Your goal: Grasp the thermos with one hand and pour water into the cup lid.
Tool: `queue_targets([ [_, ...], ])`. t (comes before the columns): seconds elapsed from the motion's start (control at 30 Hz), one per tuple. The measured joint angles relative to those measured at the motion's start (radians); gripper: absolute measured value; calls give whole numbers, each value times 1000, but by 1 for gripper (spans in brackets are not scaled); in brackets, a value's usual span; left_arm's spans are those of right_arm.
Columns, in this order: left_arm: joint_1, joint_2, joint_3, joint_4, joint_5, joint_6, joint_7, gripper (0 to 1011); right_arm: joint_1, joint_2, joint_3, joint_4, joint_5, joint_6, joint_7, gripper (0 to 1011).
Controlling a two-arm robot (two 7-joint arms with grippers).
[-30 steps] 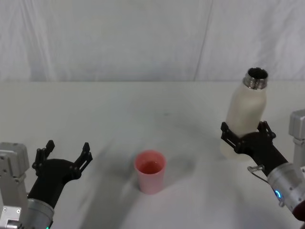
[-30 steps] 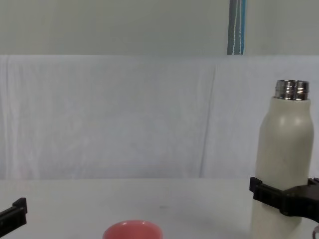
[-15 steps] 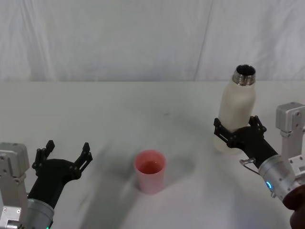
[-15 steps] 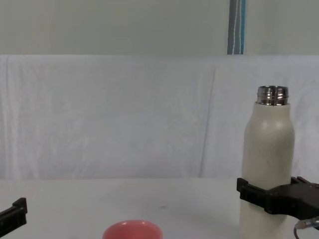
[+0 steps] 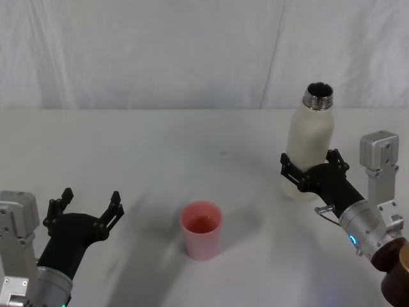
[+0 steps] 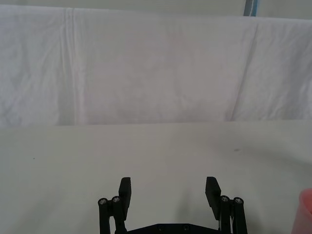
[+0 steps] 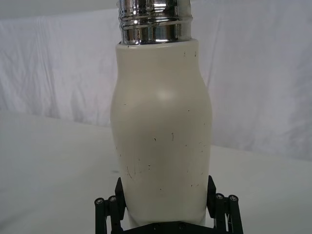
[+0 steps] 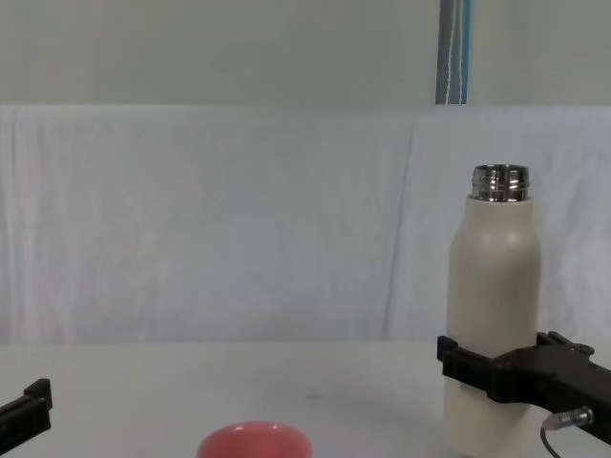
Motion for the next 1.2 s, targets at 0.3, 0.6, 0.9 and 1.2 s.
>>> queue_targets([
  [0.3,0,0,0,0,0,0,0,1001,18,-4,-1,30,2,5,2,951],
  [0.6,0,0,0,0,0,0,0,1001,25,-7,-4,42,2,7,2,951],
  [0.9,0,0,0,0,0,0,0,1001,29,-7,-9,48,-1,7,2,951],
  [1.2,0,0,0,0,0,0,0,1001,31,-5,-11,51,-4,15,2,951],
])
